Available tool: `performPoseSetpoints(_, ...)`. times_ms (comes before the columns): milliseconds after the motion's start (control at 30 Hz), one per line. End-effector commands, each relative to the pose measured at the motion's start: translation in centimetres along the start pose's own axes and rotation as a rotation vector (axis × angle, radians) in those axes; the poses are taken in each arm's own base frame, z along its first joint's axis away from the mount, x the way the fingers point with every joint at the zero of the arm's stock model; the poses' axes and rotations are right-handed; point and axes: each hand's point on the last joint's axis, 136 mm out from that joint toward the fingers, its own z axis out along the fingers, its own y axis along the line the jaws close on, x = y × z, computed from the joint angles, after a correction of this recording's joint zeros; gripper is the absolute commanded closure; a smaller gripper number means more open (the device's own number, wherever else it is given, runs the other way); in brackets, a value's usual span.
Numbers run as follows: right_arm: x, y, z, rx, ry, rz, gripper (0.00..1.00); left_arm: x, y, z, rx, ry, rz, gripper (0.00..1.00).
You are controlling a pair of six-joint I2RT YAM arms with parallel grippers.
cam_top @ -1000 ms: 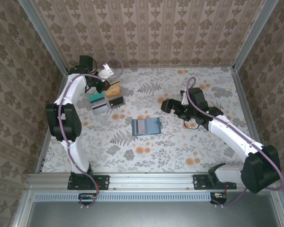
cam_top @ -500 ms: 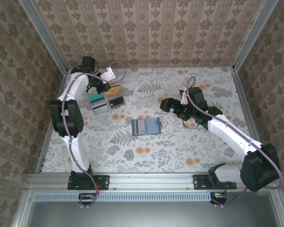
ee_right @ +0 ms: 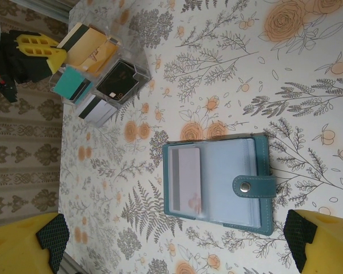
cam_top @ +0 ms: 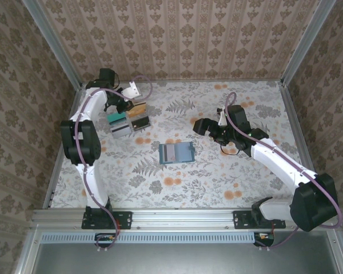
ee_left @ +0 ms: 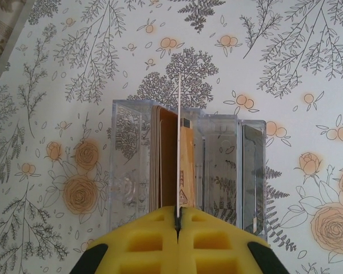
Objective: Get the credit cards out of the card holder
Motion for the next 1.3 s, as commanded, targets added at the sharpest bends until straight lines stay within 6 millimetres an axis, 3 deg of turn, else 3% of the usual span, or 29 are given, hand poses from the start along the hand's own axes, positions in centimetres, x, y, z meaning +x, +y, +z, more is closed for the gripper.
performPoseSetpoints(0, 0.2, 0.2, 0.1, -0.022, 0.013, 0.010, 0.00, 1.6, -0.9, 1.1, 0.052, 0.031, 0.003, 1.00)
performPoseSetpoints(333, 0.2, 0.3, 0.6, -0.032, 0.025, 0.018, 0.00, 1.8, 0.1, 0.7, -0.005, 0.046, 0.007, 0.85)
performPoseSetpoints(567, 0.5, 0.2, 0.7, -0.031, 0.036, 0.020, 0.00, 0.3, 0.8, -0.9, -0.043, -0.006, -0.018, 0.73)
performPoseSetpoints(700, 0.8, 0.0, 0.9, -0.019, 0.052, 0.012, 0.00, -2.3, 1.1, -3.7, -0.066, -0.126, -0.043, 0.70)
performPoseSetpoints(833, 1.7, -0.4, 1.3, 0.036, 0.083, -0.027, 0.00, -6.1, 1.7, -8.5, -0.089, -0.357, -0.120, 0.66)
performPoseSetpoints(933, 2.7, -0.5, 2.0, 0.091, 0.113, -0.073, 0.01, -7.6, 2.4, -11.7, -0.158, -0.481, -0.182, 0.61)
performPoseSetpoints(1133, 5.3, -0.5, 4.5, 0.217, 0.187, -0.199, 0.04, -6.4, 3.9, -15.6, -0.411, -0.500, -0.438, 0.49)
performPoseSetpoints(1267, 6.9, 0.1, 6.5, 0.269, 0.238, -0.283, 0.07, -4.9, 1.9, -16.6, -0.461, -0.506, -0.572, 0.45)
